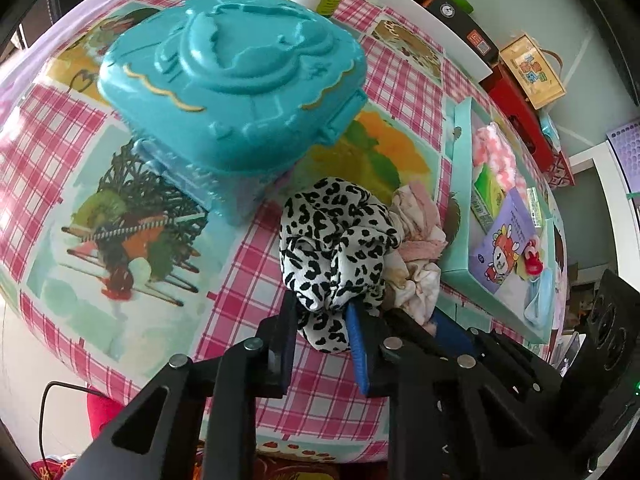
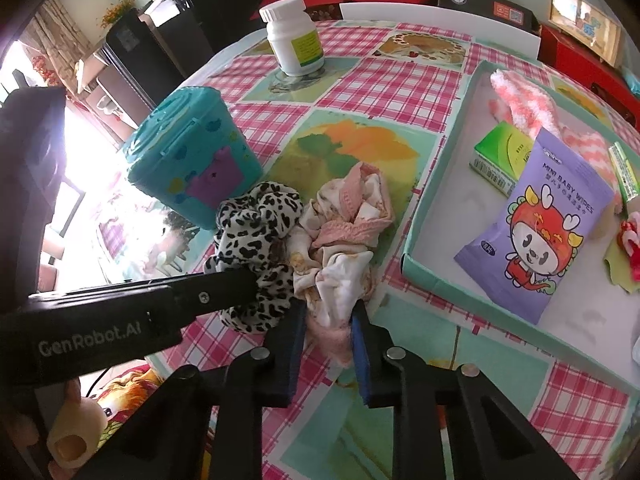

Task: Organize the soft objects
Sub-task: 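Grasp the leopard scrunchie with the left tool while the right tool grasps the pink floral scrunchie, then lift and carry both scrunchies over the white tray with both tools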

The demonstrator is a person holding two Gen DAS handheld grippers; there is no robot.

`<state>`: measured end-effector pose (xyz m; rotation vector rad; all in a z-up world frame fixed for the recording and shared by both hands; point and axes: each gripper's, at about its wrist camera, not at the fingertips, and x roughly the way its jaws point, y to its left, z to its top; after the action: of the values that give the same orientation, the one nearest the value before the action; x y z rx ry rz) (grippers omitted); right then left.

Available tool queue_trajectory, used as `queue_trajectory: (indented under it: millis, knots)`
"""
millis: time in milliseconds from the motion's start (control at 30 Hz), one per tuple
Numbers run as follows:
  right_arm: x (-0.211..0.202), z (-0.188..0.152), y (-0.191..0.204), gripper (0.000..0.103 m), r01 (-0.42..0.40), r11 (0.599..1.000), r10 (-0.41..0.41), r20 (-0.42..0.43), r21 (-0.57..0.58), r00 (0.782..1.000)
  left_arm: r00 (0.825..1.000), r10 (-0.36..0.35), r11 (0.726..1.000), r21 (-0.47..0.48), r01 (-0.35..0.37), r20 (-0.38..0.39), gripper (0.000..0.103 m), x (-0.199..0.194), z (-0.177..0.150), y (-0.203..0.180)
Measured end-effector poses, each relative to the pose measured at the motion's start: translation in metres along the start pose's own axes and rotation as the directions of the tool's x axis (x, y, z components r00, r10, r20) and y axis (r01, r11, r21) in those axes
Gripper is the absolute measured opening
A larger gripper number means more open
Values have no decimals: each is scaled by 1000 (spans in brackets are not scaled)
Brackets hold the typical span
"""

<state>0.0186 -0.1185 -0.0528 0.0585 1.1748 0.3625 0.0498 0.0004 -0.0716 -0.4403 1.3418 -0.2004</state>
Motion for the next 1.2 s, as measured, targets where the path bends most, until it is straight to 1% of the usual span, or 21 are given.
queue_trajectory:
  millis: [333, 600, 867, 1200]
  knots:
    - [-12, -5, -3, 19, 6, 1000, -6, 11, 19, 1000, 1000, 13, 1000, -28, -13, 7, 24, -10, -6, 11]
    - [-26, -9, 0, 17, 7, 1000, -8, 34, 22, 999, 1000, 26, 999, -28, -26, 12, 24, -18, -12, 15]
    - [-43, -12, 3, 16, -6, 1000, 4, 68, 20, 998, 999, 31, 999, -23, -30, 27, 19, -28, -14, 12]
    - [-51, -16, 5, 14, -10, 1000, 9, 72, 13, 997, 999, 28, 999, -22, -27, 41, 18, -40, -22, 14]
